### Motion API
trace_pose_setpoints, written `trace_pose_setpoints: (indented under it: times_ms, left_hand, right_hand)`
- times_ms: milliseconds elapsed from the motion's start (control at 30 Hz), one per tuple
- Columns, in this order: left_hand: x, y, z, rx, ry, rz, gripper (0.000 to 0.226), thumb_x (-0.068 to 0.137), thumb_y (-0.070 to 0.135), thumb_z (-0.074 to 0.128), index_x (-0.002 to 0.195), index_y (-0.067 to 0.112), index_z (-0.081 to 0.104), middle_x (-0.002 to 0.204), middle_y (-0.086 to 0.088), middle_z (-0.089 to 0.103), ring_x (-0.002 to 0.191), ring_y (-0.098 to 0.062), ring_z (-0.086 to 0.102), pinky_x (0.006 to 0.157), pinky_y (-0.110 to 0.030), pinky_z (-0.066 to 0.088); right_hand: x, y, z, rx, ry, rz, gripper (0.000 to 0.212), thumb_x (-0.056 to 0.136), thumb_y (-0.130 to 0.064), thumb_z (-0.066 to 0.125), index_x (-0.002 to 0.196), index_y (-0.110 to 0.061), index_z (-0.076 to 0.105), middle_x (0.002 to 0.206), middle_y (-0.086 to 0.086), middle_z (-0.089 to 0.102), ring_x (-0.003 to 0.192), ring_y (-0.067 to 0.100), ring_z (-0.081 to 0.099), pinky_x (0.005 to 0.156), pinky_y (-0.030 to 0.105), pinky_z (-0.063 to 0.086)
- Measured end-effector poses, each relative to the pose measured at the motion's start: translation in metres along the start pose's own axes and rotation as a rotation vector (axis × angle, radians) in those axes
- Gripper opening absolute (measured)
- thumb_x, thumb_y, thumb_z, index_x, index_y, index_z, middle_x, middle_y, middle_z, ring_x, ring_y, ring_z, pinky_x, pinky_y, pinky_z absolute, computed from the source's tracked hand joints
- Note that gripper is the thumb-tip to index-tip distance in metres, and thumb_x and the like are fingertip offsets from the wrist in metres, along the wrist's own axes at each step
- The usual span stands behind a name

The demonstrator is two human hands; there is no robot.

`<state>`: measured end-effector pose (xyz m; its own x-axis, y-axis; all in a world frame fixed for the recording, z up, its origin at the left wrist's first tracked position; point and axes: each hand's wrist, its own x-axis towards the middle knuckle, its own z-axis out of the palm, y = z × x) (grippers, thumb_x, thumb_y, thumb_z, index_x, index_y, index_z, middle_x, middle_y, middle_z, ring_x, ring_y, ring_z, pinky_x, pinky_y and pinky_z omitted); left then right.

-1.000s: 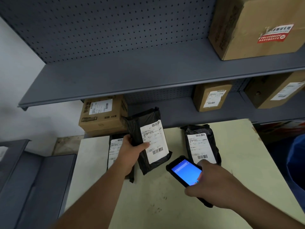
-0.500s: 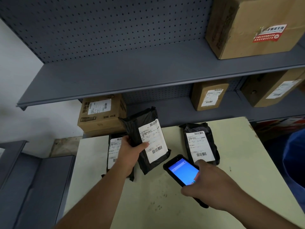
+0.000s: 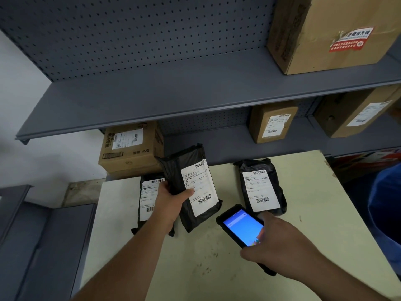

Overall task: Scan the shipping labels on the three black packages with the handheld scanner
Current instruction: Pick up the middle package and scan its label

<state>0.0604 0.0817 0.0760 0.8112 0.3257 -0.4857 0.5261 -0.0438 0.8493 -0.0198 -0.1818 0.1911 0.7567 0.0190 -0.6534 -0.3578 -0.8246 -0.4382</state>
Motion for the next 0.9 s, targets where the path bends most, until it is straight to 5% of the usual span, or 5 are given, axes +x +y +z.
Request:
trace_pose_setpoints:
  times_ms: [133,367,567,700,900]
  left_hand:
    - [0.003,-0.005,0.006,0.026,-0.014,-0.021,0.062,0.078,0.022,0.089,0.126,0.026,0.05,0.115,0.008,0.068,0.105,-0.018,0.065,0.091,-0.039,0.051]
    - [0.014,-0.017,0.022,0.011,-0.089,-0.123,0.083,0.058,0.043,0.092,0.133,0.022,0.061,0.123,0.002,0.075,0.107,-0.02,0.072,0.099,-0.045,0.057]
    - [0.03,-0.033,0.044,0.015,-0.106,-0.206,0.065,0.076,0.03,0.09,0.132,0.019,0.058,0.12,-0.001,0.072,0.106,-0.023,0.069,0.098,-0.045,0.055]
    - [0.038,-0.04,0.061,0.055,-0.155,-0.227,0.031,0.085,0.027,0.085,0.103,0.026,0.06,0.099,0.006,0.07,0.091,-0.016,0.068,0.079,-0.034,0.054]
    - [0.052,-0.047,0.082,0.104,-0.157,-0.233,0.064,0.082,0.044,0.083,0.133,0.015,0.06,0.118,-0.002,0.073,0.104,-0.023,0.071,0.098,-0.044,0.057]
  right_hand:
    - [0.003,0.005,-0.003,0.009,-0.008,0.007,0.041,0.069,-0.045,0.077,0.092,-0.026,0.049,0.093,-0.004,0.07,0.084,0.015,0.073,0.061,0.028,0.047]
    - [0.013,0.016,-0.01,0.02,-0.019,0.051,0.044,0.065,-0.046,0.074,0.097,-0.027,0.051,0.086,-0.002,0.072,0.077,0.015,0.074,0.064,0.031,0.056]
    - [0.023,0.024,-0.02,0.038,-0.033,0.1,0.058,0.064,-0.044,0.077,0.115,-0.029,0.054,0.088,-0.002,0.074,0.075,0.017,0.079,0.073,0.036,0.065]
    - [0.031,0.028,-0.028,0.066,-0.048,0.134,0.059,0.065,-0.043,0.079,0.115,-0.025,0.054,0.088,0.0,0.075,0.057,0.019,0.074,0.075,0.042,0.066]
    - [0.044,0.035,-0.038,0.091,-0.051,0.161,0.062,0.065,-0.048,0.079,0.113,-0.034,0.044,0.093,-0.004,0.073,0.079,0.009,0.075,0.084,0.034,0.065]
